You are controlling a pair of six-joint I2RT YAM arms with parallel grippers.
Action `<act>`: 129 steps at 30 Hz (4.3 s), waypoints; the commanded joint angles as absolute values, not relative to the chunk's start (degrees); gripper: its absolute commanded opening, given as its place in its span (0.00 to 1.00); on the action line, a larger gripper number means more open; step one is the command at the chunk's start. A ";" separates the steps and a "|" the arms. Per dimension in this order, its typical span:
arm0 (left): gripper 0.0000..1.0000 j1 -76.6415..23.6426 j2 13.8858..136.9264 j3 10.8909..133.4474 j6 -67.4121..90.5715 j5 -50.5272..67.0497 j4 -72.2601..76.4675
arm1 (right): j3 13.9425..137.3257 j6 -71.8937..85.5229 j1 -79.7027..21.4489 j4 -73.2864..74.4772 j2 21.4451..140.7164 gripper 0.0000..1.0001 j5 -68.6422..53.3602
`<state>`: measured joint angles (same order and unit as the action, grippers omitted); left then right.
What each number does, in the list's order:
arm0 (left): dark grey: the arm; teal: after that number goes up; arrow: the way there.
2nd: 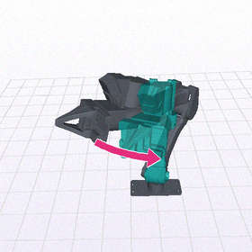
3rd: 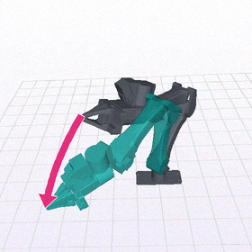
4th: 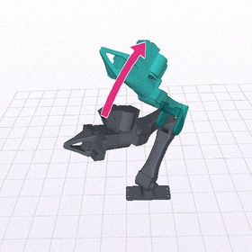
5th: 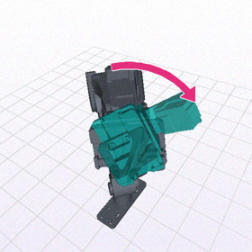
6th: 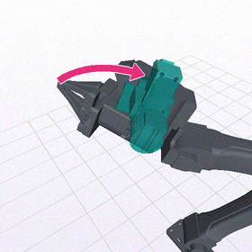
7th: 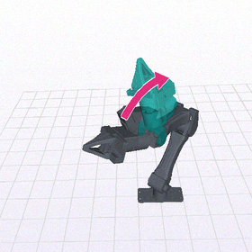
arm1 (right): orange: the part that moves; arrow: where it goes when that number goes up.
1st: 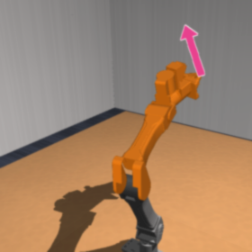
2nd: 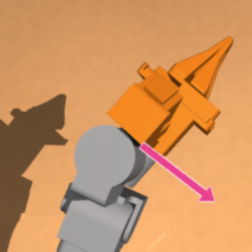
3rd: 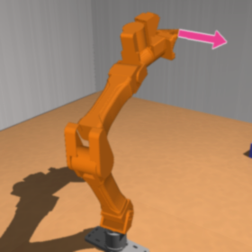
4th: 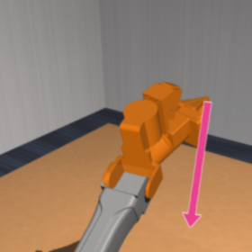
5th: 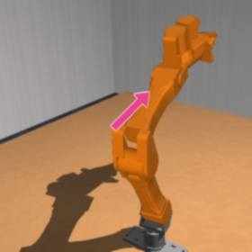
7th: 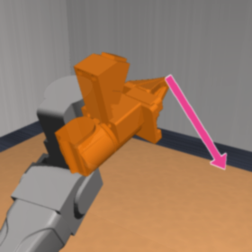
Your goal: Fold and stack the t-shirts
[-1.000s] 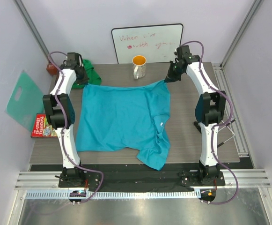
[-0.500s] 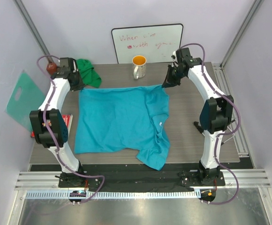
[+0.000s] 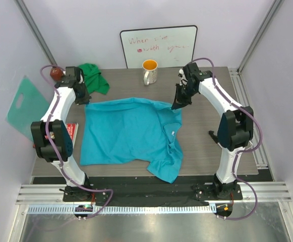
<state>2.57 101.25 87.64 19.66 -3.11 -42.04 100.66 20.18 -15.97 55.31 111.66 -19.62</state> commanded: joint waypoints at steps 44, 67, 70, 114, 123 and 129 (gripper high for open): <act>0.00 -6.50 45.70 98.52 26.98 -21.35 -51.33 | 127.43 23.11 -12.66 56.60 64.43 0.01 -12.84; 0.00 -10.11 61.95 90.36 25.49 -18.19 -46.67 | 122.09 22.94 -12.66 60.48 82.96 0.01 -13.45; 0.00 -10.11 65.81 87.63 24.26 -18.54 -44.04 | 117.18 22.33 -12.66 57.24 86.48 0.01 -13.97; 0.00 -4.48 120.23 102.91 16.79 -22.06 -31.54 | 118.92 18.37 -11.34 49.66 118.56 0.01 -8.52; 0.00 -4.39 118.75 101.78 18.98 -16.62 -32.17 | 112.69 18.99 -11.34 48.52 116.20 0.01 -12.48; 0.00 -4.57 115.84 97.75 20.48 -14.24 -33.75 | 108.29 19.25 -11.34 47.99 113.65 0.01 -15.02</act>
